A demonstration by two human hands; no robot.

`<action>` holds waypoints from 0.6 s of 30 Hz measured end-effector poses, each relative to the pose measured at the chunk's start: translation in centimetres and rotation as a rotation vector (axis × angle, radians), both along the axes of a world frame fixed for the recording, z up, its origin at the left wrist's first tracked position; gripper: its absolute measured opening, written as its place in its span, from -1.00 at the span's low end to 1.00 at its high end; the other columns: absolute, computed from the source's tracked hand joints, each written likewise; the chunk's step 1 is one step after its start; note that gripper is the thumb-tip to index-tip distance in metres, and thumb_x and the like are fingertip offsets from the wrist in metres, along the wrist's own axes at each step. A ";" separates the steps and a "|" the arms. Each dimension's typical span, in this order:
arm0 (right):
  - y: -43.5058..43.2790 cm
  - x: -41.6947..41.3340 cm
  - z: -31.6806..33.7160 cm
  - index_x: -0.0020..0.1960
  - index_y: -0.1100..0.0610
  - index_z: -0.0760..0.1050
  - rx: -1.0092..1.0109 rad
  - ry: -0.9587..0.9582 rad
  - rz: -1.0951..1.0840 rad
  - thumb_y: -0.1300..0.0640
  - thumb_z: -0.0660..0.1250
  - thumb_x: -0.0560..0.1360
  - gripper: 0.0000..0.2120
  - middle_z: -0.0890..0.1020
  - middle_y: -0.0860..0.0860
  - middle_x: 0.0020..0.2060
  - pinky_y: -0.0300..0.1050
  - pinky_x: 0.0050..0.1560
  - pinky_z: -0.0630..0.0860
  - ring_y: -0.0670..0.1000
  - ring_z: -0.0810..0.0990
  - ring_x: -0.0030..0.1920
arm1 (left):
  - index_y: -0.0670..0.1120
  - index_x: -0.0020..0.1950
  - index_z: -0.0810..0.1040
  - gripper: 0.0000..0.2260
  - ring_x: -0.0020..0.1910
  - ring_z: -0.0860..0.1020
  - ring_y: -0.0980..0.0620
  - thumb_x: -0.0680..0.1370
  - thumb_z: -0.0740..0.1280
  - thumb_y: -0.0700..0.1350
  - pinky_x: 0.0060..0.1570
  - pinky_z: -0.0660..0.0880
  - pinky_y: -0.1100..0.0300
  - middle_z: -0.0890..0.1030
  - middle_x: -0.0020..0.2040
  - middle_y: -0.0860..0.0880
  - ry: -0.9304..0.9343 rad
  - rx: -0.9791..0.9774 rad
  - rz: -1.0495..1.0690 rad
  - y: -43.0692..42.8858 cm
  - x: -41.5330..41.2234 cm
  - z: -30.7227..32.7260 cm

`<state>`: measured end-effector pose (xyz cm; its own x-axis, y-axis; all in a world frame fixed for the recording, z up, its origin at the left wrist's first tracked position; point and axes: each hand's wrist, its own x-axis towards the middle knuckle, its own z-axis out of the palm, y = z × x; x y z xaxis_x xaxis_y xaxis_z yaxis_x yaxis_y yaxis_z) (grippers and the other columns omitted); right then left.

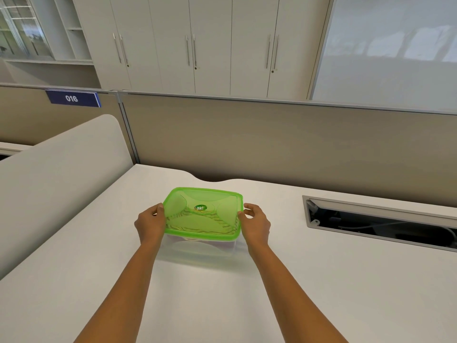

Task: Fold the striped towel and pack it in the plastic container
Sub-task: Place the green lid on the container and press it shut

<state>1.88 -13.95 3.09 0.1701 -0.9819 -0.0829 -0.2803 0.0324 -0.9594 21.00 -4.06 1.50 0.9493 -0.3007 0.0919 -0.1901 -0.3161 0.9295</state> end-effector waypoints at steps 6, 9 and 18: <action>2.4 -1.6 -0.4 0.20 0.12 0.53 -0.011 0.016 0.072 0.19 0.29 0.50 -0.73 0.63 0.05 0.13 -0.04 0.24 0.46 0.05 0.56 0.16 | -0.21 0.03 0.63 -0.75 -0.14 0.40 -0.10 0.57 0.19 -0.16 -0.08 0.31 0.14 0.52 -0.20 -0.06 -0.046 -0.038 0.018 1.8 -1.5 -0.7; 3.7 -2.4 -0.5 0.21 0.12 0.52 -0.003 0.014 0.076 0.16 0.30 0.50 -0.72 0.64 0.05 0.12 -0.09 0.20 0.45 0.05 0.57 0.15 | -0.18 -0.08 0.61 -0.77 -0.17 0.39 -0.13 0.57 0.16 -0.18 -0.12 0.31 0.09 0.51 -0.25 -0.14 -0.062 -0.046 0.008 2.6 -2.4 -0.8; 6.0 -4.8 0.0 0.21 0.12 0.52 0.013 0.092 0.133 0.17 0.29 0.50 -0.72 0.65 0.05 0.08 -0.08 0.14 0.50 0.03 0.58 0.06 | -0.27 0.15 0.55 -0.71 0.04 0.51 -0.34 0.60 0.10 -0.19 0.05 0.44 -0.09 0.62 0.01 -0.38 -0.095 0.067 -0.039 4.3 -4.3 -0.2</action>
